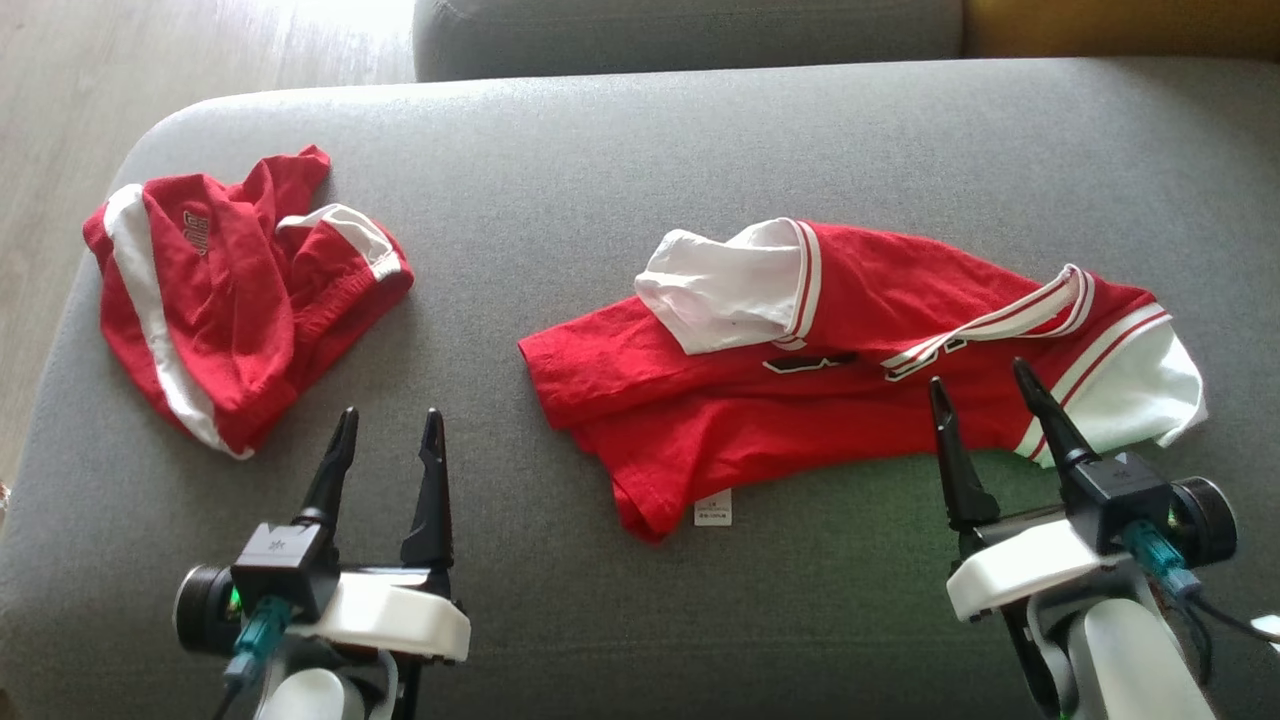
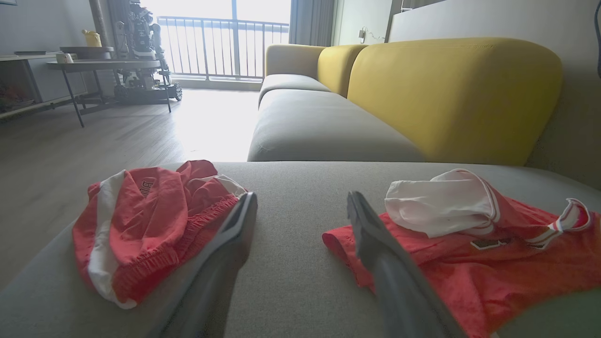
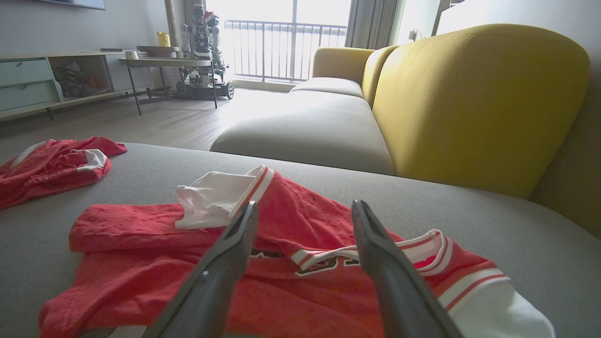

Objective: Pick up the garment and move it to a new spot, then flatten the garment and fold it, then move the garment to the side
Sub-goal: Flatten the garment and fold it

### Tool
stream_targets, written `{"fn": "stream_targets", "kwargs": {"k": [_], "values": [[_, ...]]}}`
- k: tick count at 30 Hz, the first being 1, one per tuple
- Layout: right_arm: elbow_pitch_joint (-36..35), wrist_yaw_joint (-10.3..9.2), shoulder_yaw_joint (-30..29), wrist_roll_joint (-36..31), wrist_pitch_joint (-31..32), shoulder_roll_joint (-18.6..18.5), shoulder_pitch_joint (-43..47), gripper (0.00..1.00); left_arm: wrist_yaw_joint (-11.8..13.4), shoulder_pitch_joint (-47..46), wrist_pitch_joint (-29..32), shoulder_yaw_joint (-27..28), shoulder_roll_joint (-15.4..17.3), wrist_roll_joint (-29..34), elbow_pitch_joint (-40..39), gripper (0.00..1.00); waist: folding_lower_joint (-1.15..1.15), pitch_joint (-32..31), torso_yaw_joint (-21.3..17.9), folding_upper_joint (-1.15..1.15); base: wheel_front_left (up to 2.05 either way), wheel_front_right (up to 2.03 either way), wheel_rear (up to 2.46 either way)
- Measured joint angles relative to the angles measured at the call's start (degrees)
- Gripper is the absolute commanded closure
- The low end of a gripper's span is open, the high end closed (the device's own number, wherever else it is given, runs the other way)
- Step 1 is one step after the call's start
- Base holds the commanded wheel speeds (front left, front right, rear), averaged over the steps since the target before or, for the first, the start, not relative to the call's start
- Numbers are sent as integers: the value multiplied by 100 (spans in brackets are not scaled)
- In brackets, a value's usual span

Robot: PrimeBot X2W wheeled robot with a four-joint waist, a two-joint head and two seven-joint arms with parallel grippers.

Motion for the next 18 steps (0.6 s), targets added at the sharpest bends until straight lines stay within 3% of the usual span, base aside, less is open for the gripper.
{"fn": "stream_targets", "kwargs": {"k": [12, 18], "values": [[5, 0, 130, -178, -12, 1, -47, 0, 0, -6, 0, -59, 0, 0, 67, 0, 0, 81, 68, 0, 0, 0, 0], [637, 0, 382, -443, 133, 1, -467, 0, -4, -39, 0, -122, 0, -43, 122, 0, 0, 234, 223, 0, 0, 0, 0]]}}
